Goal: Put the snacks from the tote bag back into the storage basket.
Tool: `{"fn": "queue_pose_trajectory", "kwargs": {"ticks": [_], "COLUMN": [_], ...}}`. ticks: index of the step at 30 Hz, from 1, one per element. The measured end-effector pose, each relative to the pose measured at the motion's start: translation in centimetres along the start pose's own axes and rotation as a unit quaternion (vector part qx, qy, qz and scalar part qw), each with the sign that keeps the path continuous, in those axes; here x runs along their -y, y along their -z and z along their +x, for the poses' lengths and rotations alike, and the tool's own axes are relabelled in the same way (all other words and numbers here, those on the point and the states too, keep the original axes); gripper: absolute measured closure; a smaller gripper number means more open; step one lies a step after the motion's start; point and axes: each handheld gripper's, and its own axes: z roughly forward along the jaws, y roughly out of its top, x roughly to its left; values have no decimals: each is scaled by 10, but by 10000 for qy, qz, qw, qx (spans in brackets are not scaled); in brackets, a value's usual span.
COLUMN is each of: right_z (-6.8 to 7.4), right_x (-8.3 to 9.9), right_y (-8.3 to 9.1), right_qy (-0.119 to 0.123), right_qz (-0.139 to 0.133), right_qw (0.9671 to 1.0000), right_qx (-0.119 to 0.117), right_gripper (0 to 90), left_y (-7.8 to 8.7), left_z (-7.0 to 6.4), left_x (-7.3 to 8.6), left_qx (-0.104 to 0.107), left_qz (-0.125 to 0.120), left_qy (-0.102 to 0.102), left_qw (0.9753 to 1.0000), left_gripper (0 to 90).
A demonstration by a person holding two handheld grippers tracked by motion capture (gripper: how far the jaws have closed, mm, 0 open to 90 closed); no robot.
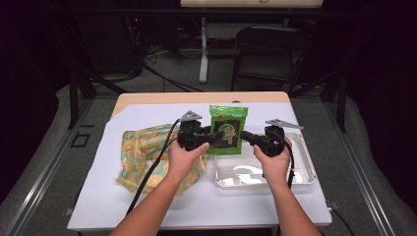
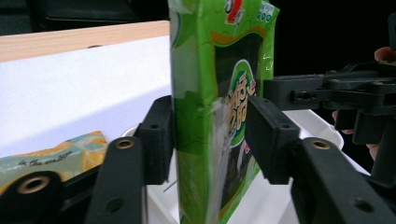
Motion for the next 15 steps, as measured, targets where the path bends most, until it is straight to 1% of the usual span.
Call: {"fn": "queue_pose_trajectory", "kwargs": {"ticks": [2,6,10,11,13,15], "right_z": [-2,-4,-5,-6,-7,-7], "right_x": [0,1,1,1,1,1], "right_y": [0,0,-1,-1,-1,-1], "right_qy": [-30,-62,-32,-28,-19,-48], "right_qz": [17,43,40,43,63,46], "right_qw": [10000,9999,9998,9998,9998,9997], "right_qx": [36,81,171,182,197,231], "right_gripper": [900,900,900,900,900,900], "left_y": [-2,-7,-11,-12,-14,-15], "left_z": [0,-1,0,-1,-1,-1], "left_x": [0,1,2,2,2,2], "left_qx": [-27,-43,-84,-93,-99,-98], "left_qz": [42,57,123,132,123,128], "left_qy": [-37,-13,-47,-14,-29,4], "left_qw": [10000,10000,9999,9999,9999,9999], "left_gripper": [497,466,459,459,459,459]}}
